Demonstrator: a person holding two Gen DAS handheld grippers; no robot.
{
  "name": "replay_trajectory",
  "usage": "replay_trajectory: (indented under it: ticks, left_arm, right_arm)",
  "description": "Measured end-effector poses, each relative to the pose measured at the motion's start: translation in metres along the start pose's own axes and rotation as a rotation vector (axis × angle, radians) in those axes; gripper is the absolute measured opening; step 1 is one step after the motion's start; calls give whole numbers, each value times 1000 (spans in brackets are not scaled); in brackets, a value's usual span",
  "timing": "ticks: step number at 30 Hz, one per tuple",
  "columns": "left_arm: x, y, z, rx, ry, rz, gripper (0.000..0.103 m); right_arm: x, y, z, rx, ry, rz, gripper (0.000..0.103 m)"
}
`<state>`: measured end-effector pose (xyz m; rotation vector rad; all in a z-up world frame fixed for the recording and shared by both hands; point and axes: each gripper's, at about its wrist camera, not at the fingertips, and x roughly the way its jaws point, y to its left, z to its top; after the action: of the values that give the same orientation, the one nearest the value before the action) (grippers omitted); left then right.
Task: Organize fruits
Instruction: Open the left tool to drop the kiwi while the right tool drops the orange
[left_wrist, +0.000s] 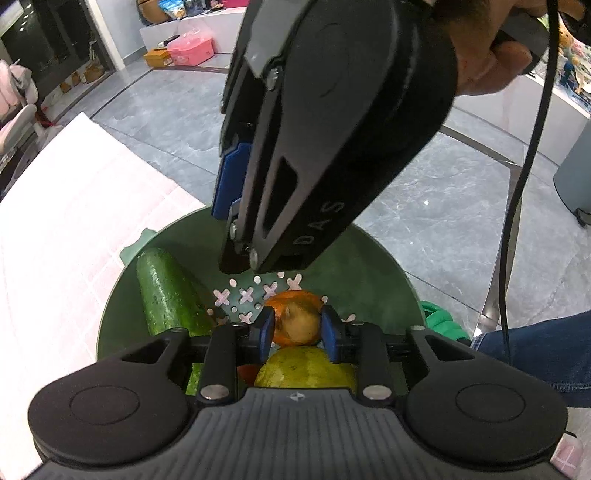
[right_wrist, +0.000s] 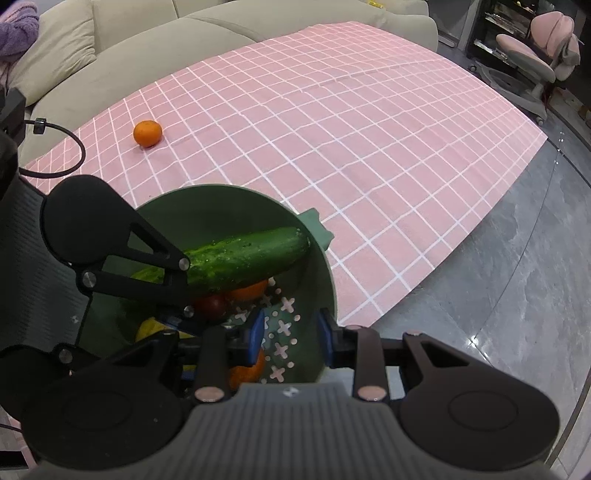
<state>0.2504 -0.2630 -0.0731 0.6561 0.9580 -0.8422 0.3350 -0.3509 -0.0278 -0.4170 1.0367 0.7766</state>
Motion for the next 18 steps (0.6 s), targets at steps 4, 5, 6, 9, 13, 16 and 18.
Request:
replay_trajectory:
  ticks: [4, 5, 6, 9, 13, 16, 18]
  left_arm:
    - [-3, -4, 1, 1, -4, -2, 48]
    - [-3, -5, 0, 0, -6, 2, 52]
    - [-3, -5, -1, 1, -10, 7, 58]
    - [-8, -4, -1, -4, -16, 21, 59]
    - [-12, 0, 1, -24, -7, 40, 59]
    - [-17, 0, 2, -17, 5, 68, 60]
    - [-23, 1, 4, -15, 1, 75, 60]
  right_arm:
    - [-3, 1, 0, 1, 6, -6, 28]
    - [-4, 2, -1, 1, 7, -6, 28]
    - [-5, 2, -1, 1, 7, -6, 28]
    - [-8, 4, -3, -1, 10, -13, 28]
    - [-14, 6, -5, -3, 14, -23, 28]
    - [-19, 8, -4, -5, 16, -32, 28]
    - [-25, 10, -3, -12, 20, -45, 28]
